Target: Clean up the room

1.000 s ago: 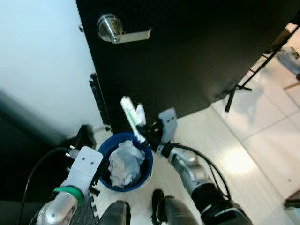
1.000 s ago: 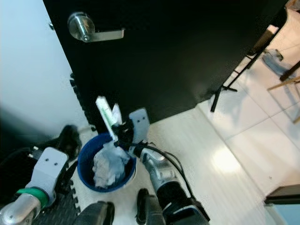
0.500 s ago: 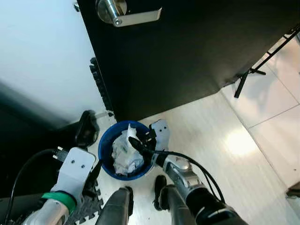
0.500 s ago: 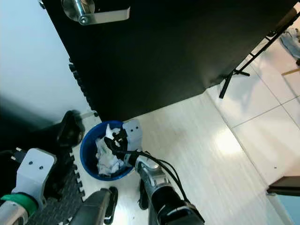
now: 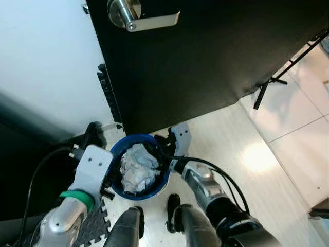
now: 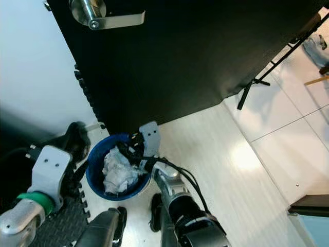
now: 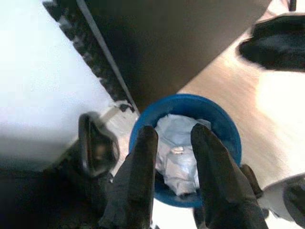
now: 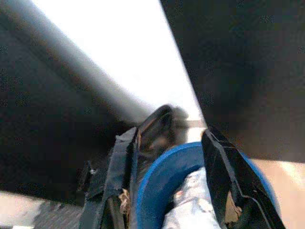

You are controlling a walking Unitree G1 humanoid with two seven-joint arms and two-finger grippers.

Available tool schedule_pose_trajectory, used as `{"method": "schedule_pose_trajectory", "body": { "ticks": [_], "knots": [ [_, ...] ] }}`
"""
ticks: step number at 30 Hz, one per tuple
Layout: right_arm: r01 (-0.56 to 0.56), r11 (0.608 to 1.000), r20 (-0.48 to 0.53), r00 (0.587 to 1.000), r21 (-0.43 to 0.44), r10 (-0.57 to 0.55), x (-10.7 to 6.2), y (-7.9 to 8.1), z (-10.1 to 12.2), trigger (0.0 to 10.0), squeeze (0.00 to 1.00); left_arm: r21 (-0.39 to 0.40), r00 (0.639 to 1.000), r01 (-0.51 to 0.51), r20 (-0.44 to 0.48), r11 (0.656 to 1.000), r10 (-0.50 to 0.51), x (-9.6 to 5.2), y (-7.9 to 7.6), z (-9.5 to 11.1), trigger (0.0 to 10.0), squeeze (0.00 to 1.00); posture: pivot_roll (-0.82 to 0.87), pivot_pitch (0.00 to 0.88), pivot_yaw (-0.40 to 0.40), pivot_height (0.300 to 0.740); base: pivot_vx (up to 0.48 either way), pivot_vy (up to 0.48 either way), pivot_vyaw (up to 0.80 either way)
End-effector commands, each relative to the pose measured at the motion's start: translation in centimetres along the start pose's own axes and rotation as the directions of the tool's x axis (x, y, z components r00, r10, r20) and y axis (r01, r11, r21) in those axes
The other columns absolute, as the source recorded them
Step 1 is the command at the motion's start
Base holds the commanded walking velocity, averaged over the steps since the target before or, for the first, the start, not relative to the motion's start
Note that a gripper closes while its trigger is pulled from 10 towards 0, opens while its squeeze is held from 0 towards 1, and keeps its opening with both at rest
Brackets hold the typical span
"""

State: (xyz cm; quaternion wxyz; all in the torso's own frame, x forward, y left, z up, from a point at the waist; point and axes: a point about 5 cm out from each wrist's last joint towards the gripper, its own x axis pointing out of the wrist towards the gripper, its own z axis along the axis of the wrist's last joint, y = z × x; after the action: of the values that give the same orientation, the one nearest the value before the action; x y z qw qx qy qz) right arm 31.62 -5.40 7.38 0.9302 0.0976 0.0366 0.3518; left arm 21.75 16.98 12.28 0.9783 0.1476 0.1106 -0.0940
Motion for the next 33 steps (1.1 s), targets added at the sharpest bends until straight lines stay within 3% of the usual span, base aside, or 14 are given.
{"method": "schedule_pose_trajectory", "body": {
  "ticks": [1,3,5,8,10,13,23,33],
  "knots": [
    [0.042,0.999,0.012,0.999,0.023,-0.043,-1.0,-0.4,-0.6,10.0,0.00,-0.007,0.999,-0.007,-0.044,1.000,0.006,0.6,-0.4,-1.2,10.0,0.00,0.13,0.150,0.005,0.740,0.000,0.000,0.00],
    [0.108,0.994,0.053,0.993,0.015,-0.109,-2.1,-1.0,-0.4,10.0,0.00,-0.031,0.998,-0.051,-0.038,0.998,0.050,2.4,-0.3,-1.2,10.0,0.00,0.08,0.121,0.009,0.740,0.000,0.000,0.00],
    [0.108,0.994,0.053,0.993,0.015,-0.109,-2.1,-1.0,-0.4,10.0,0.00,-0.031,0.998,-0.051,-0.038,0.998,0.050,2.4,-0.3,-1.2,10.0,0.00,0.08,0.121,0.009,0.740,0.000,0.000,0.00],
    [0.233,0.972,0.121,0.966,-0.023,-0.229,-4.5,-2.3,0.3,10.0,0.00,-0.062,0.997,-0.073,-0.011,0.995,0.073,5.2,-0.7,-0.3,10.0,0.00,0.03,0.088,0.026,0.740,0.000,0.000,0.00],
    [0.233,0.972,0.121,0.966,-0.023,-0.229,-4.5,-2.3,0.3,10.0,0.00,-0.062,0.997,-0.073,-0.011,0.995,0.073,5.2,-0.7,-0.3,10.0,0.00,0.03,0.088,0.026,0.740,0.000,0.000,0.00],
    [0.278,0.960,0.153,0.951,-0.046,-0.268,-5.5,-3.0,1.0,10.0,0.00,-0.064,0.998,-0.053,0.023,0.997,0.055,6.6,-1.1,0.6,10.0,0.00,-0.01,0.069,0.037,0.740,0.000,0.000,0.00],
    [0.290,0.955,0.171,0.946,-0.058,-0.277,-4.8,-3.7,2.4,10.0,0.00,-0.080,0.997,-0.004,0.081,0.997,0.010,8.1,-2.7,1.8,10.0,0.00,0.00,0.033,0.025,0.740,-0.235,0.000,0.00],
    [0.299,0.953,0.160,0.944,-0.054,-0.287,-4.9,-3.5,2.4,10.0,0.00,-0.075,0.996,-0.003,0.085,0.997,0.010,8.6,-2.7,1.4,10.0,0.00,-0.01,0.033,0.029,0.740,-0.273,0.000,0.00]
  ]
}}
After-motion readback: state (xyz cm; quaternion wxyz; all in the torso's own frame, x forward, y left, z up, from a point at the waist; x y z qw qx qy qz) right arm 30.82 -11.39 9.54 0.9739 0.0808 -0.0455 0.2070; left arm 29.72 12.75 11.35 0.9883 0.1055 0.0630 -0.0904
